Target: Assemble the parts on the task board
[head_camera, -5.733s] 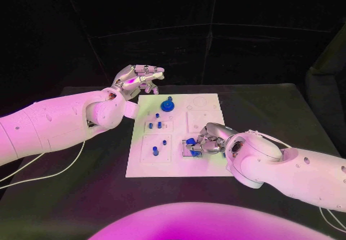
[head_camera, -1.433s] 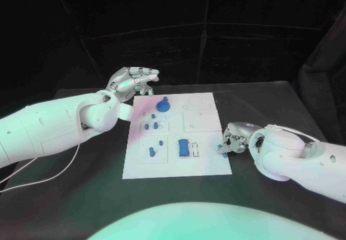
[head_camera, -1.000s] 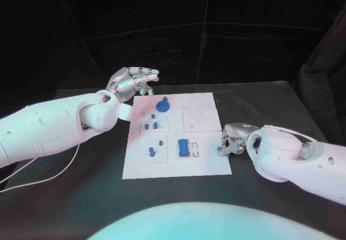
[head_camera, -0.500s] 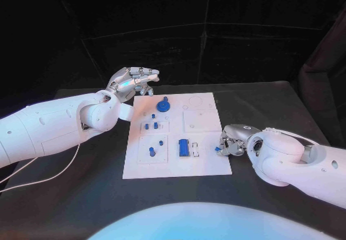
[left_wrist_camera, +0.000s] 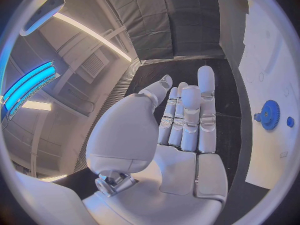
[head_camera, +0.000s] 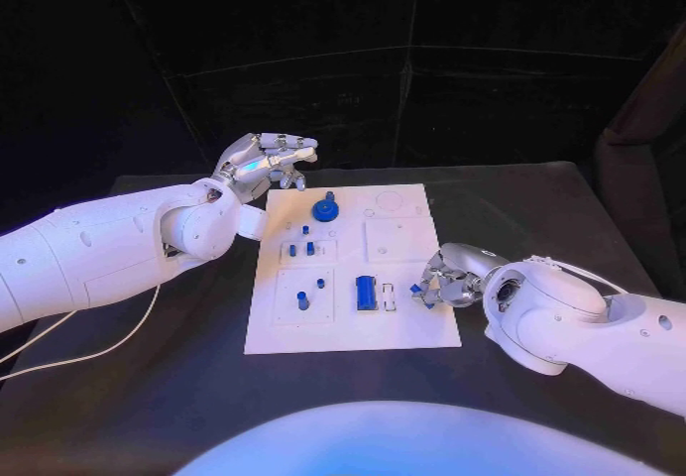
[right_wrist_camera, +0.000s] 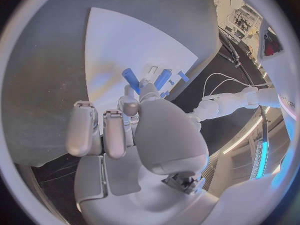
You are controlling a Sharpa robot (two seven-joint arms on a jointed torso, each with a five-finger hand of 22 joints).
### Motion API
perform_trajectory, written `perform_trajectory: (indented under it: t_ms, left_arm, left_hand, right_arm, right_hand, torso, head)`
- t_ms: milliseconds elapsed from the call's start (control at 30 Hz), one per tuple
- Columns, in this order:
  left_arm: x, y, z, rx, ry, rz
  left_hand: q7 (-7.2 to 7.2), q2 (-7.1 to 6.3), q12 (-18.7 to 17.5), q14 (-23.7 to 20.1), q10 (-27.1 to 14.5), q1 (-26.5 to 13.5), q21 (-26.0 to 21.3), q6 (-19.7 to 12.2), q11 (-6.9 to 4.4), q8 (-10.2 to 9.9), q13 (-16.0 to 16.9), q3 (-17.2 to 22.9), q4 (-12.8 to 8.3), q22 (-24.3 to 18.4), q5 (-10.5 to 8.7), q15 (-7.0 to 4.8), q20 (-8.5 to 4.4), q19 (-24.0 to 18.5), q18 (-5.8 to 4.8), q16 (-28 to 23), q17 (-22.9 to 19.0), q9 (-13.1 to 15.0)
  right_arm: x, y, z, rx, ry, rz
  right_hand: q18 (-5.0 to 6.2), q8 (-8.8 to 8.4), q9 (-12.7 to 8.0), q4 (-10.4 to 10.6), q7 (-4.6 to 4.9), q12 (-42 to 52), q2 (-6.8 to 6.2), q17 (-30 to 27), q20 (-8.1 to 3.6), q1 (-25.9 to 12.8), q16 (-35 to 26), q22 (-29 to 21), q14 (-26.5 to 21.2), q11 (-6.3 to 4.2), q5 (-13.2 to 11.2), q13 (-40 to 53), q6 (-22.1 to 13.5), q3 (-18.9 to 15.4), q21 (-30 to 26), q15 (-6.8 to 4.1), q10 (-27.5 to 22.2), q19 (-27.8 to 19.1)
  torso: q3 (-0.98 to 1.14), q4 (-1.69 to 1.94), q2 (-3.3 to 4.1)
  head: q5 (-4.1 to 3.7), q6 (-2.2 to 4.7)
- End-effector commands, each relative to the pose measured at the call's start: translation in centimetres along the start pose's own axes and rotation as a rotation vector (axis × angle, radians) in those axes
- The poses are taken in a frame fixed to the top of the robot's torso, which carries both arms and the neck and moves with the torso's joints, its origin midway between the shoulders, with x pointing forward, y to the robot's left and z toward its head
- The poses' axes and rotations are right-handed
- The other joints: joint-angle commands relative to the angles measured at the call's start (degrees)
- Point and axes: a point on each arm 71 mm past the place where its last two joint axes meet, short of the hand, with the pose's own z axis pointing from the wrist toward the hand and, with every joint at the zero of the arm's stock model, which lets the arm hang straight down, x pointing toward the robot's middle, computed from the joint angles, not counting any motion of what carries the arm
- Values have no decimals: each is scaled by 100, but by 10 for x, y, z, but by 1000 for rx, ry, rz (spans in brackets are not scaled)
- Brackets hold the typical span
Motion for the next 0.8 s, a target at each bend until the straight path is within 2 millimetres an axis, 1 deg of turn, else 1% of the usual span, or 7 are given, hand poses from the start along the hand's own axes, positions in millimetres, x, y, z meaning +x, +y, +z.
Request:
perform_trajectory:
  t_ms: [33,200,267,333,467,800]
  left_arm:
    - [2,-1,0,3,13,-9]
    - [2,-1,1,2,14,-10]
    - [2,-1,1,2,15,-10]
    - [3,-1,1,2,16,-10]
    - [3,-1,1,1,17,-11]
    - [3,-1,1,0,18,-11]
  left_hand:
    - [7,52,20,-38,-35,25,-29,-32,-2,31,9,-45,4,-6,3,-17,24,-7,76,-31,-6,-1]
    - [7,52,20,-38,-35,25,-29,-32,-2,31,9,-45,4,-6,3,-17,24,-7,76,-31,-6,-1]
    - [7,52,20,-38,-35,25,-29,-32,-2,31,9,-45,4,-6,3,-17,24,-7,76,-31,-6,-1]
    - [7,52,20,-38,-35,25,-29,-32,-2,31,9,-45,4,-6,3,-17,24,-7,76,-31,-6,-1]
    - [7,52,20,-38,-35,25,-29,-32,-2,31,9,-45,4,-6,3,-17,24,-7,76,-31,-6,-1]
    - [7,52,20,-38,-35,25,-29,-32,-2,31,9,-45,4,-6,3,-17,24,-7,76,-31,-6,-1]
  right_arm:
    - [2,2,4,11,24,69]
    - [7,8,12,23,54,87]
    - [8,11,13,23,57,90]
    - [9,13,15,23,60,94]
    - [11,15,19,27,73,91]
    - [14,23,27,26,87,86]
  right_hand:
    - [-50,-11,3,68,-41,80,-19,328,-37,-79,35,46,380,-17,10,49,46,16,30,-34,63,33]
    - [-62,-41,23,168,-76,157,-42,391,-54,-162,71,112,393,-48,17,124,152,72,66,-56,160,66]
    - [-62,-49,26,186,-80,163,-48,399,-57,-179,75,115,394,-51,16,132,168,81,68,-59,172,68]
    - [-66,-58,31,210,-85,178,-56,409,-61,-202,81,135,396,-55,14,148,189,91,78,-62,190,76]
    - [-80,-77,47,276,-104,221,-43,468,-71,-259,115,209,408,-70,20,194,249,134,116,-73,245,108]
    - [-85,-100,68,337,-126,277,-50,516,-85,-319,144,236,418,-88,39,254,323,183,132,-87,309,121]
  torso:
    - [-4,-4,1]
    - [-2,-7,3]
    - [6,-8,6]
    - [5,-3,7]
    - [4,-4,5]
    - [11,-11,5]
  head:
    - [-3,0]
    - [-1,3]
    - [-2,4]
    - [-8,5]
    - [2,-2]
    - [12,-14]
